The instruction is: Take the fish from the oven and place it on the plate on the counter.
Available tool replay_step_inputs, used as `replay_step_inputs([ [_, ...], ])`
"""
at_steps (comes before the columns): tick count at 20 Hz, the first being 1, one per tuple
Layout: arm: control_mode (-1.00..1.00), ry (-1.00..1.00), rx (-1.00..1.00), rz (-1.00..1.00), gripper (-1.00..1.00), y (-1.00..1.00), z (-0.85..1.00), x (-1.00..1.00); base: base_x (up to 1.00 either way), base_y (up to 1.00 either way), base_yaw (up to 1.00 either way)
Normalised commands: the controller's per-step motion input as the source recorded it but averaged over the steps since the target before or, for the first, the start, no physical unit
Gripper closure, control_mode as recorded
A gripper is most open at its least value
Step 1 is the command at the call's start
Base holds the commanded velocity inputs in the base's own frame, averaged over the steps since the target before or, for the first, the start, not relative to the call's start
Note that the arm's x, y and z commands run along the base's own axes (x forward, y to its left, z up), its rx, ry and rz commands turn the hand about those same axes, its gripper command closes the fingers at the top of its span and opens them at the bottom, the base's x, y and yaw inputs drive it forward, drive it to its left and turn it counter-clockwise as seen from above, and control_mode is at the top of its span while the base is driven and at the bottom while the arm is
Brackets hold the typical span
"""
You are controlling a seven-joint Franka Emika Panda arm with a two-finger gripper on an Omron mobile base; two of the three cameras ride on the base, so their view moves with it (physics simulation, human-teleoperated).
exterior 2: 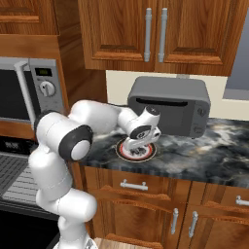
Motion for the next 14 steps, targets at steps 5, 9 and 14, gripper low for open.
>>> replay_step_inputs([
  [5, -1.00, 0.01, 0.00, -0.01, -1.00, 0.10, 0.52, -0.76, 0.00, 0.00, 0.00],
  [9, -1.00, 0.05, -0.02, -0.05, -1.00, 0.52, 0.33, -0.80, 0.00, 0.00, 0.00],
  [14, -1.00, 0.01, -0.01, -0.09, -1.00, 0.57, 0.21, -1.00, 0.00, 0.00, 0.00],
])
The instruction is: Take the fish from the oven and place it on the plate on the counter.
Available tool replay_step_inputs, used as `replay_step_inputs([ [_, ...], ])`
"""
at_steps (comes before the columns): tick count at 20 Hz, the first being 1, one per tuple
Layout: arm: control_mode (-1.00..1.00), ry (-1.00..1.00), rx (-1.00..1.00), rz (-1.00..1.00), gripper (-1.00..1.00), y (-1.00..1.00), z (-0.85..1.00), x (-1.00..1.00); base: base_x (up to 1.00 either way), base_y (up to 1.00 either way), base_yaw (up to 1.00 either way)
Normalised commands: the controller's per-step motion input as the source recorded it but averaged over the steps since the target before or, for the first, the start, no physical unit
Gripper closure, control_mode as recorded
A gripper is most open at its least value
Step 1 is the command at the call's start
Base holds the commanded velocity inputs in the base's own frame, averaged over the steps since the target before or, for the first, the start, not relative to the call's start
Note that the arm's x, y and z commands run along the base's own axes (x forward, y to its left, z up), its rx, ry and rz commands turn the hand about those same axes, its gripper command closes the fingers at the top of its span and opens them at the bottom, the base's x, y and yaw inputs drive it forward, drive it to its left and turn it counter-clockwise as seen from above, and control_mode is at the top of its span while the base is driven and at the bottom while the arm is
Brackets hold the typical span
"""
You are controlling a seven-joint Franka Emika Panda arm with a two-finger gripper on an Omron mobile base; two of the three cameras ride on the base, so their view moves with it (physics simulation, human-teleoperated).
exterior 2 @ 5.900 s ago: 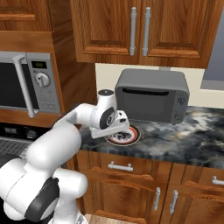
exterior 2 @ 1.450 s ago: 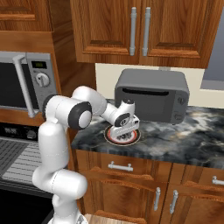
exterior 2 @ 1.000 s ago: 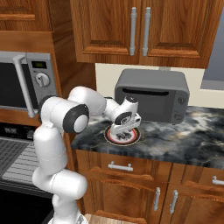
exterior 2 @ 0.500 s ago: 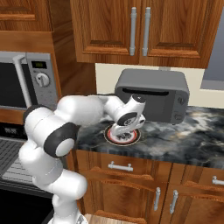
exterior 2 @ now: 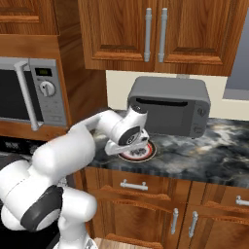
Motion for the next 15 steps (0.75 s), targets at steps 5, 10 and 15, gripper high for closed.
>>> replay_step_inputs([
  [5, -1.00, 0.00, 0.00, -0.12, -1.00, 0.50, 0.40, -1.00, 0.00, 0.00, 0.00],
  [10, -1.00, 0.00, 0.00, -0.12, -1.00, 0.48, 0.56, -1.00, 0.00, 0.00, 0.00],
  [15, -1.00, 0.00, -0.05, -0.07, -1.00, 0.46, 0.65, -1.00, 0.00, 0.00, 0.00],
])
